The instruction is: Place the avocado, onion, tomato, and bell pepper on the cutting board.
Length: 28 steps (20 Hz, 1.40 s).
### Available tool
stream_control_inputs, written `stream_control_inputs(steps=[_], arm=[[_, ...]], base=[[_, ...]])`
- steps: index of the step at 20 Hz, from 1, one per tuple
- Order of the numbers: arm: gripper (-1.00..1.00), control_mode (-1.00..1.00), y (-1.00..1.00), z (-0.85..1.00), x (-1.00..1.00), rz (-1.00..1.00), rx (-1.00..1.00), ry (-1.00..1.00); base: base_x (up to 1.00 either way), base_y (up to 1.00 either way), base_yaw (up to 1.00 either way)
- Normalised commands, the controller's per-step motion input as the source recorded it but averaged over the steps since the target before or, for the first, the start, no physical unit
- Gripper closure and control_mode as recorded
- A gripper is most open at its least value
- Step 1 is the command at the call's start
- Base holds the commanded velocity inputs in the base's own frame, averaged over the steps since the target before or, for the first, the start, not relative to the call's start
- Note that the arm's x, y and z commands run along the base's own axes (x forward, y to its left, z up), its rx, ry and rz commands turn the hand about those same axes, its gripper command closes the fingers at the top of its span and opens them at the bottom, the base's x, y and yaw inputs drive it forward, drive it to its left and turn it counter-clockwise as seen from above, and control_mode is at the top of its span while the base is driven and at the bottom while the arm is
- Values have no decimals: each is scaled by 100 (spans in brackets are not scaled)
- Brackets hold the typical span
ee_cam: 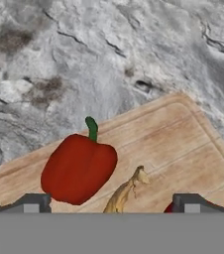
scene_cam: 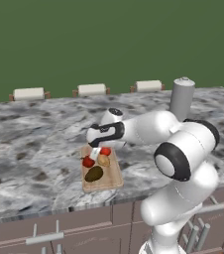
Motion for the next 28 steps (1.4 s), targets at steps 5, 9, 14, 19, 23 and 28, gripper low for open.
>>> stream_control_inputs(steps=[5, 9, 14, 19, 23, 28], arm=[[-100, -100, 0, 74, -16, 0, 9, -6], [-100, -100, -9, 83, -24, 0, 10, -4], [-100, -100, -39, 79, -54, -2, 12, 0], [-100, -100, -54, 64, -71, -8, 9, 0], [-100, -100, -61, 54, -72, -11, 8, 0], [-100, -100, -57, 45, -63, -14, 7, 0]], base=[[0, 0, 0], [0, 0, 0], [0, 0, 0], [0, 0, 0], [0, 0, 0], [0, 0, 0]])
